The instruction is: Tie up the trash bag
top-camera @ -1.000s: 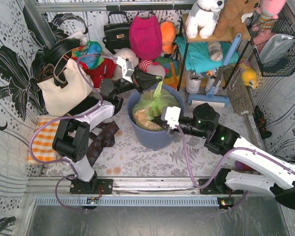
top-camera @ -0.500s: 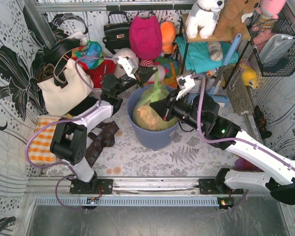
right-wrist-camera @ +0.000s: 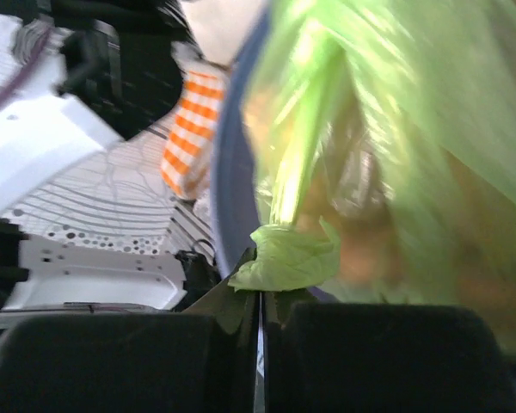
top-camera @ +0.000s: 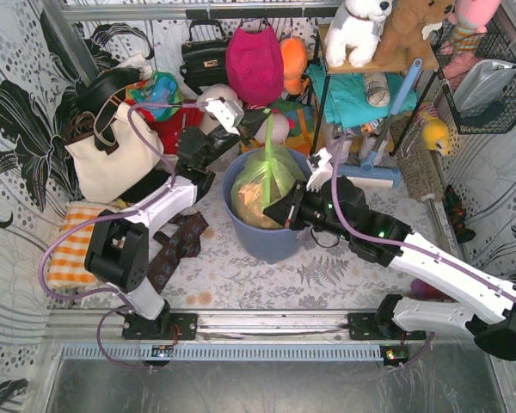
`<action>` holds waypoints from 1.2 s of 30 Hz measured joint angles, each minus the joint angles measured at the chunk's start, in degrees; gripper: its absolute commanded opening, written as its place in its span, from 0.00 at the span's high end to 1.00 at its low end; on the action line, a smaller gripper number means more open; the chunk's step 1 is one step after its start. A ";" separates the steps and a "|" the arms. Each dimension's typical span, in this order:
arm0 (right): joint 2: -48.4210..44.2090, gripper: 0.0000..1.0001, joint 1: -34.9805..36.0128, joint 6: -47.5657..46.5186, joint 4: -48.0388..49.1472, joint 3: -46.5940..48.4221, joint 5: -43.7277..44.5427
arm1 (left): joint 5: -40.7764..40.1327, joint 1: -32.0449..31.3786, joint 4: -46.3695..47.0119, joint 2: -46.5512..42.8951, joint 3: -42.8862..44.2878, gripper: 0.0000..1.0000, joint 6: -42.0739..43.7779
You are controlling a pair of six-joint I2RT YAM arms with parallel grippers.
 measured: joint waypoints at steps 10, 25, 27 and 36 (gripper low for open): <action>-2.21 1.00 -0.22 4.57 0.70 -4.22 -1.64 | -0.61 0.00 -2.08 1.68 -1.55 1.00 0.74; -4.52 1.00 -0.17 4.11 4.83 0.35 -8.68 | -1.20 -0.35 -3.45 2.25 2.67 1.00 1.44; -6.16 1.00 0.04 4.52 5.81 -1.38 -10.12 | -1.92 -0.24 -3.45 3.15 2.64 1.00 1.55; -9.92 0.97 0.13 5.09 4.74 -8.87 -10.71 | -2.03 -0.20 -3.74 6.40 0.44 1.00 1.44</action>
